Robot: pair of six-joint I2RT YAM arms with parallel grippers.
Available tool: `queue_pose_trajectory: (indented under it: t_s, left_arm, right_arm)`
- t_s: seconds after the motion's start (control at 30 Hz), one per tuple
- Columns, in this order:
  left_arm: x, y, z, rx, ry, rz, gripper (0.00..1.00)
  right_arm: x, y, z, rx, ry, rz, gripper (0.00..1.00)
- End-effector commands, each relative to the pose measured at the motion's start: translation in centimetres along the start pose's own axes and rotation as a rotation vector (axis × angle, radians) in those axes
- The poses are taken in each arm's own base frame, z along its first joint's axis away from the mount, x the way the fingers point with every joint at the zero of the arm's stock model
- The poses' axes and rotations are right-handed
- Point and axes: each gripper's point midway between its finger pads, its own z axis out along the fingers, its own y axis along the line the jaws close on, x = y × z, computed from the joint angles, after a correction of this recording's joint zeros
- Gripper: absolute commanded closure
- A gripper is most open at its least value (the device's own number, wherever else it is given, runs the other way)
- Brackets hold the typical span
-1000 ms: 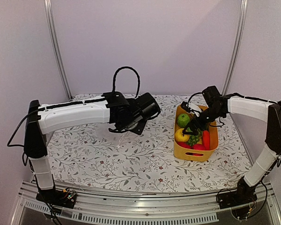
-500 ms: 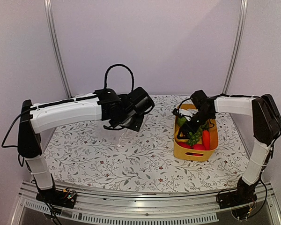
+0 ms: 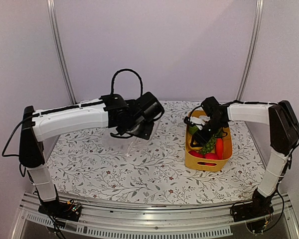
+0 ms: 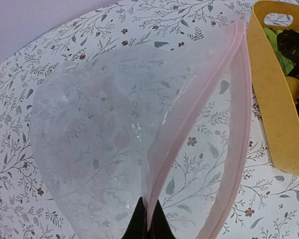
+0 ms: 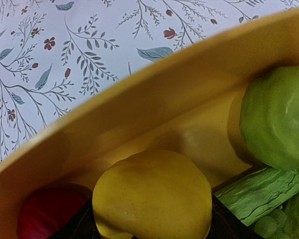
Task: Place the food in the zip-top bag and seal the zipper
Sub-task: Pick up the fake fruit from the bin.
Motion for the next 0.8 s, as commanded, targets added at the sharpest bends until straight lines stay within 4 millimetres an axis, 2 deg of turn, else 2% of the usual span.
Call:
queue_pose_trajectory:
  t_s: [0.0, 0.13, 0.27, 0.53, 0.63, 0.77]
  left_arm:
    - [-0.5, -0.3, 0.7, 0.010, -0.002, -0.015, 1.00]
    - [-0.8, -0.8, 0.8, 0.032, -0.008, -0.015, 1.00]
    - [-1.5, -1.4, 0.8, 0.055, -0.020, -0.017, 1.00]
    - [-3.7, -3.1, 0.1, 0.128, -0.056, -0.044, 1.00]
    - [-4.9, -3.7, -0.7, 0.167, -0.077, -0.064, 1.00]
    - [-6.6, -4.3, -1.9, 0.215, -0.116, -0.094, 1.00]
  right_arm:
    - [0.1, -0.6, -2.7, 0.079, -0.006, 0.003, 0.51]
    - [-1.5, 0.0, -6.3, 0.100, -0.088, -0.029, 0.53]
    - [-4.6, 1.7, -11.8, 0.084, -0.243, -0.079, 0.54]
    - [-10.5, 8.6, -22.0, -0.186, -0.592, -0.199, 0.56]
    - [-12.2, 10.5, -24.7, -0.282, -0.693, -0.229, 0.56]
    - [-14.3, 12.3, -27.0, -0.403, -0.765, -0.246, 0.56]
